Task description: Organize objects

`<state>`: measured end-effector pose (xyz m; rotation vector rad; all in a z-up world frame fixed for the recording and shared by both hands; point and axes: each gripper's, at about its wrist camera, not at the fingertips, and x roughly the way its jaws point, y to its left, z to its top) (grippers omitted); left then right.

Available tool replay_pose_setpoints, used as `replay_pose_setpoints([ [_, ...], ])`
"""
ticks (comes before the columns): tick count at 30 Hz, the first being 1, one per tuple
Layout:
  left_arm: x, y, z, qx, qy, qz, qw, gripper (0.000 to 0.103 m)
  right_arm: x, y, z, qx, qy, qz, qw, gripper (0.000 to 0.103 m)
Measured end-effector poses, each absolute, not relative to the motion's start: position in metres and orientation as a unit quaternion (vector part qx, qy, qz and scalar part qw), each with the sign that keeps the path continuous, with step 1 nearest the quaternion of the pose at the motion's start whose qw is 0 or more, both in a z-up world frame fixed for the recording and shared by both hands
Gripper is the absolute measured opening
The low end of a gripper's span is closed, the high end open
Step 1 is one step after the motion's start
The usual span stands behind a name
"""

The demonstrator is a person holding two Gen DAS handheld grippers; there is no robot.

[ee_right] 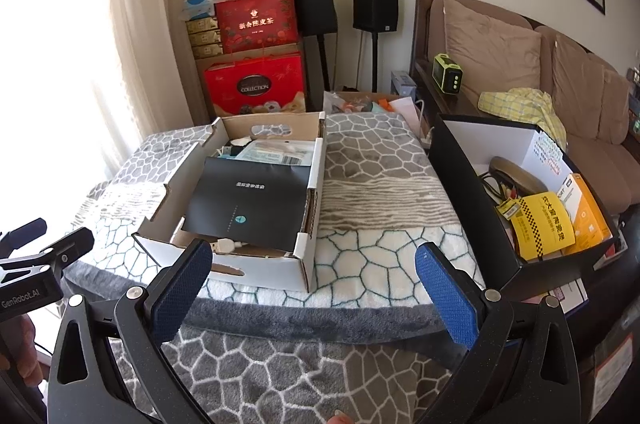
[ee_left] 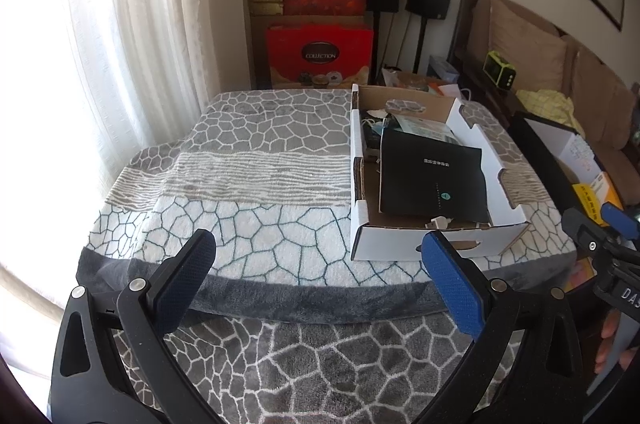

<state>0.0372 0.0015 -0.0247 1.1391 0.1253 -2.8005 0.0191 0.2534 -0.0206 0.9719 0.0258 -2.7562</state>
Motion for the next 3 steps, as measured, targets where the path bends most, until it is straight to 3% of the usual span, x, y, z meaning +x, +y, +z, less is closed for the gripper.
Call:
replay_pose_setpoints([
  [3,0.0371,0.0016,-0.0249,0.376,0.040,-0.924,0.059,0.103,0.0193,0.2525,-0.0205,0.331,0.009,-0.937,0.109,0.102],
])
